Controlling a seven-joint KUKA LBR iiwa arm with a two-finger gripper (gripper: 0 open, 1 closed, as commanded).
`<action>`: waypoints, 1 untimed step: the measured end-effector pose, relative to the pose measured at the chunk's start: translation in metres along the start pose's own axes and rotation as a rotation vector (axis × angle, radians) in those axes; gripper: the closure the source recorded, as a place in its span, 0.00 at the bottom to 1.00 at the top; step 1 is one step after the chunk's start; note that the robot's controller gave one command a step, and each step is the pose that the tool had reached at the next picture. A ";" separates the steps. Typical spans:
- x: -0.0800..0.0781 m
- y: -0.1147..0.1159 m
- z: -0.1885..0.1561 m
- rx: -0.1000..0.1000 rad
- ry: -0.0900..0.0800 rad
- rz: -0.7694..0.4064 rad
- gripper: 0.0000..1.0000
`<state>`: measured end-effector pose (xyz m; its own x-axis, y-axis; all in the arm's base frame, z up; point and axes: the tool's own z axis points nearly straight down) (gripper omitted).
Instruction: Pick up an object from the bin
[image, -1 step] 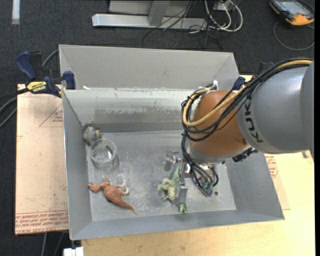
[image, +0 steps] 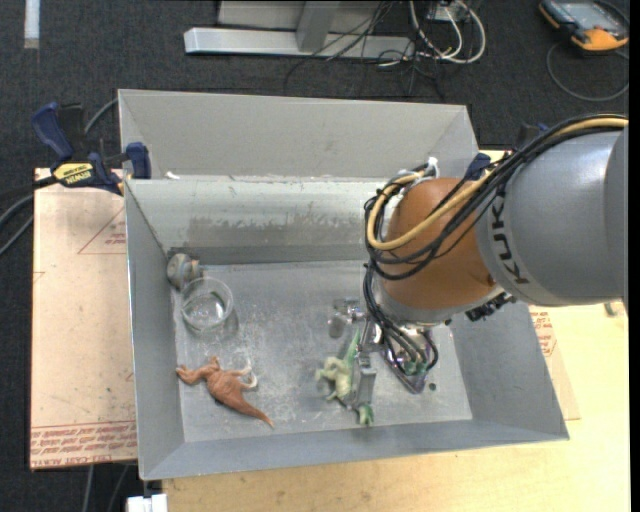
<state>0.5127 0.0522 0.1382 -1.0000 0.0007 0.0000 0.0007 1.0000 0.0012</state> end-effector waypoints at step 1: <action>-0.008 -0.025 0.069 0.000 0.011 -0.089 0.00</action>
Offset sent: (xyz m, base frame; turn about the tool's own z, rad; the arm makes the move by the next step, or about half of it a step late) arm 0.0037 -0.0168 -0.0682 -0.2034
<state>0.5203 0.0271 0.0691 -0.9961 -0.0880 0.0106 -0.0880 0.9961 0.0017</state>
